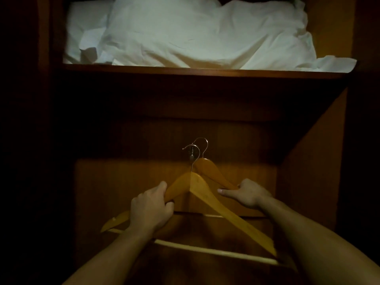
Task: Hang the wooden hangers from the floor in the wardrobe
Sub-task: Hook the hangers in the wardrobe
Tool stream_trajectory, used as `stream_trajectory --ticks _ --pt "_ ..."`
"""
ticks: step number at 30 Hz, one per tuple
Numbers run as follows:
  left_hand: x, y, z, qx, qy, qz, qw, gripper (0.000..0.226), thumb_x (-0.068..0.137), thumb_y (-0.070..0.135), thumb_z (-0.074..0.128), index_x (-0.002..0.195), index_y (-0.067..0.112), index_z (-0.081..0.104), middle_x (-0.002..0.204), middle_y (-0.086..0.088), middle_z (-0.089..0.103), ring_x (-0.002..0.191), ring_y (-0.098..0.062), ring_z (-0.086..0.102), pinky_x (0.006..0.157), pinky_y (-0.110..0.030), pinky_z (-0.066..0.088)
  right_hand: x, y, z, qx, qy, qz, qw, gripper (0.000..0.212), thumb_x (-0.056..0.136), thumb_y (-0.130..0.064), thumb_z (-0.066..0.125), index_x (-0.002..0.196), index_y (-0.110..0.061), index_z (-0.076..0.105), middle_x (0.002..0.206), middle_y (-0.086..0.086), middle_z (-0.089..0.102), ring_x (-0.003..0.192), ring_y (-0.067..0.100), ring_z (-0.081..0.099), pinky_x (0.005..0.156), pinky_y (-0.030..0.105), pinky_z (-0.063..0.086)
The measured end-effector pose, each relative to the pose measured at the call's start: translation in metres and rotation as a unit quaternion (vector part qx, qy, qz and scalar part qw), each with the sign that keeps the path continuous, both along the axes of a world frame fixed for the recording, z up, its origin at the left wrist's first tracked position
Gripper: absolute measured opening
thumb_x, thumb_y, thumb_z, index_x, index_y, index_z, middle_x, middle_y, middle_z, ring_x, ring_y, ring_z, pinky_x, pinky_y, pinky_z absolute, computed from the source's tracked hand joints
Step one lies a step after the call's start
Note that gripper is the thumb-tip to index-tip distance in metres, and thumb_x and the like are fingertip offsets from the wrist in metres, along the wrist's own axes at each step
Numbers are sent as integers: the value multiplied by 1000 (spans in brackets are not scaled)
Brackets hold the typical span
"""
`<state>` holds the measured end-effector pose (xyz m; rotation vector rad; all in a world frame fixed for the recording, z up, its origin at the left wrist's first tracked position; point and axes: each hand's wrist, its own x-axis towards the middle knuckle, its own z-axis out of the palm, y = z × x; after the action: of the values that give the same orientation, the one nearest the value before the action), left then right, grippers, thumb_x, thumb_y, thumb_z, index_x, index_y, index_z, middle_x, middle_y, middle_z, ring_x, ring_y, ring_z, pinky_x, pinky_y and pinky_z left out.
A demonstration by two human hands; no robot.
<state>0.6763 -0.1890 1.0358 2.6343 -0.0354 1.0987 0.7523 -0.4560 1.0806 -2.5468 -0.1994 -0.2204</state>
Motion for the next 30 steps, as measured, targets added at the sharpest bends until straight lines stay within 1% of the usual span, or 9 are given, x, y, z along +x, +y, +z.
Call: stream_trajectory --ticks 4,8,12,14,16,19,24,28,30 --pt "30 -7 -2 23 -4 2 1000 19 92 39 53 92 30 36 75 14 44 69 -8 51 66 -26 41 31 7 5 -4 0 47 999 54 77 -67 68 57 -23 47 53 -7 44 46 10 39 50 26 31" --pt "55 -16 -7 19 -16 -4 1000 20 90 35 56 89 29 37 66 14 39 57 -3 42 59 -25 37 59 -4 1 -60 -23 46 997 50 73 -72 67 62 -25 57 60 -6 53 52 13 46 54 32 37" --pt "71 -23 -13 44 -56 -27 997 28 74 28 65 82 29 38 57 18 28 48 -6 37 48 -18 21 76 -13 -12 -138 -59 16 989 54 73 -79 59 65 -26 54 65 -7 52 59 12 47 60 32 41" --pt "80 -25 -13 63 -44 -17 997 27 79 29 65 86 29 38 63 17 34 57 -10 44 52 -21 28 84 -11 -20 -151 -54 21 987 54 76 -78 56 65 -26 52 64 -8 49 59 11 44 62 31 40" --pt "85 -26 -9 67 -27 -4 997 25 85 32 61 89 29 36 69 15 39 65 -10 47 61 -26 34 93 -7 -21 -110 -33 41 993 54 79 -74 58 64 -23 51 61 -6 48 54 11 43 59 31 39" --pt "94 -26 -3 48 -40 12 998 21 88 33 58 88 29 37 67 14 40 60 -4 43 58 -24 32 111 -2 -10 -30 -11 54 998 53 80 -70 61 62 -22 50 57 -6 49 49 11 45 56 29 40" --pt "110 -26 -4 21 -17 26 999 21 91 37 56 91 32 36 70 14 43 65 -5 48 67 -26 40 148 6 -8 -71 -14 -10 997 58 74 -80 57 70 -23 51 68 -3 53 60 15 49 57 30 40" --pt "121 -26 -8 27 6 51 998 21 92 37 55 93 33 34 69 15 42 60 1 42 61 -22 35 166 12 -12 -30 8 1 1000 54 82 -71 60 70 -18 54 66 -3 52 58 13 49 55 26 38" --pt "126 -23 -10 31 15 57 998 19 91 38 55 93 34 36 69 15 43 60 1 42 60 -21 34 177 15 -15 3 23 5 1000 53 81 -70 61 69 -19 54 65 -3 51 60 14 49 58 27 39"
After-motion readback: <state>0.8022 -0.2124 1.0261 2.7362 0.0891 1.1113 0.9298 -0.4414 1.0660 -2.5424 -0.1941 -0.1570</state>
